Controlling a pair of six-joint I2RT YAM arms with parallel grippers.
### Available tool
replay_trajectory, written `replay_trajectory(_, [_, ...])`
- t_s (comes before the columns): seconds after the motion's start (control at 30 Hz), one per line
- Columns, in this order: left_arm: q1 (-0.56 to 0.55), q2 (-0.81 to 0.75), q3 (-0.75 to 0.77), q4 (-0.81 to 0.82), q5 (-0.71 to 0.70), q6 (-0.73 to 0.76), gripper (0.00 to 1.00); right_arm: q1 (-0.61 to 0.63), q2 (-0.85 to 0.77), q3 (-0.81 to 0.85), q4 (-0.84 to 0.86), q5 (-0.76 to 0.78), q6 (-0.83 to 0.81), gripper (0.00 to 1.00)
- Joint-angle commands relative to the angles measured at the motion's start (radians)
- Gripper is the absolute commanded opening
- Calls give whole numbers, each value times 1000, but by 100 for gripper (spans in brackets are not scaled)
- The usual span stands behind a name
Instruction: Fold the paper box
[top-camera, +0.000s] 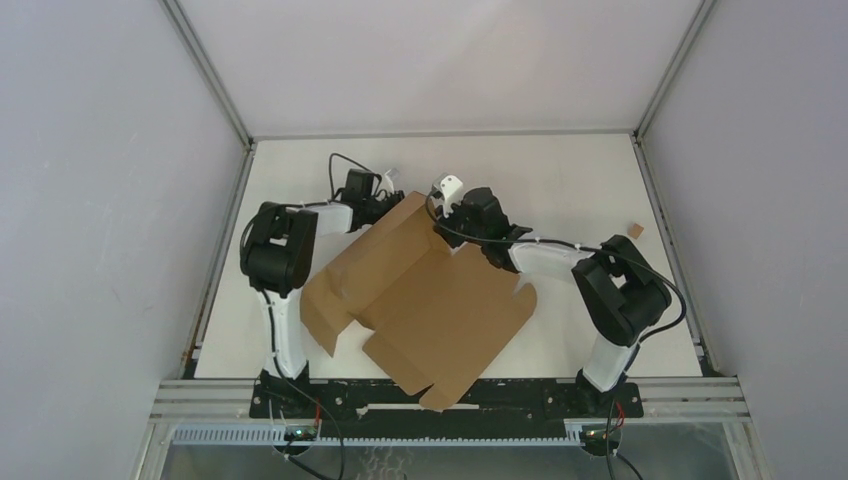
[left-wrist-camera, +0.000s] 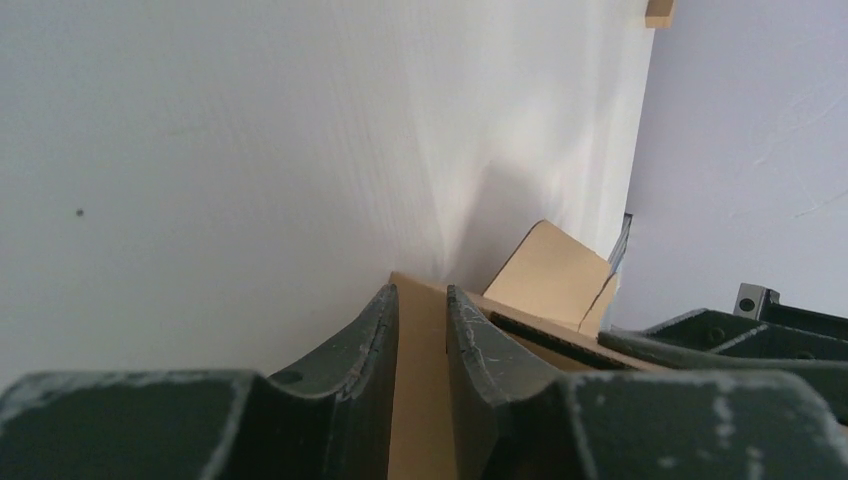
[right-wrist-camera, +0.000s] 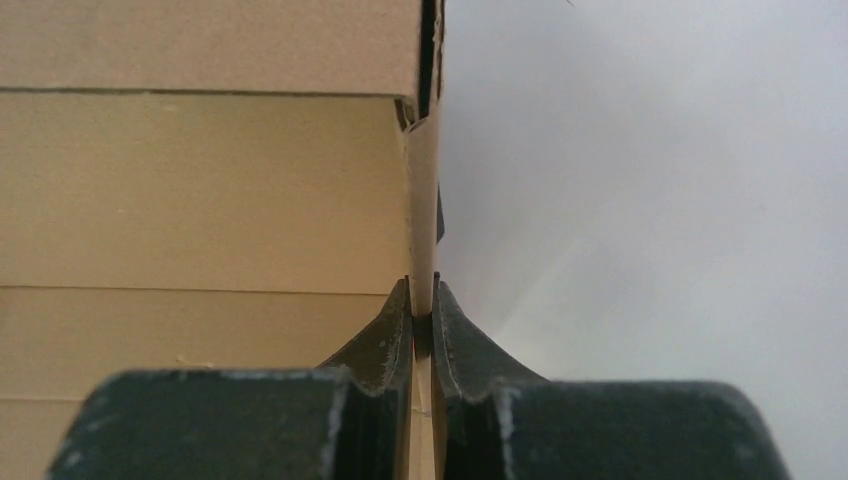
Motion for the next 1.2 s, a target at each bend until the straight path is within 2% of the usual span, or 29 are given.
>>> replay_trajectory(0.0, [-64,29,60,63,141,-58,29,-1,33,60,99,-99,53,11])
replay_trajectory(0.37, [-119,126,63,334,254,-255,31,0,79,118,109,-124,86,14])
replay_trajectory(0.9, [-157,200,83,629,312,-491,32,20,124,173,55,-95,76,17])
replay_trajectory(1.0, [-159,228,71,802,326,-617,32,21,137,187,54,-102,78,18])
replay_trajectory(1.17, [-157,325,77,1231,337,-959,32,20,149,195,56,-129,74,19])
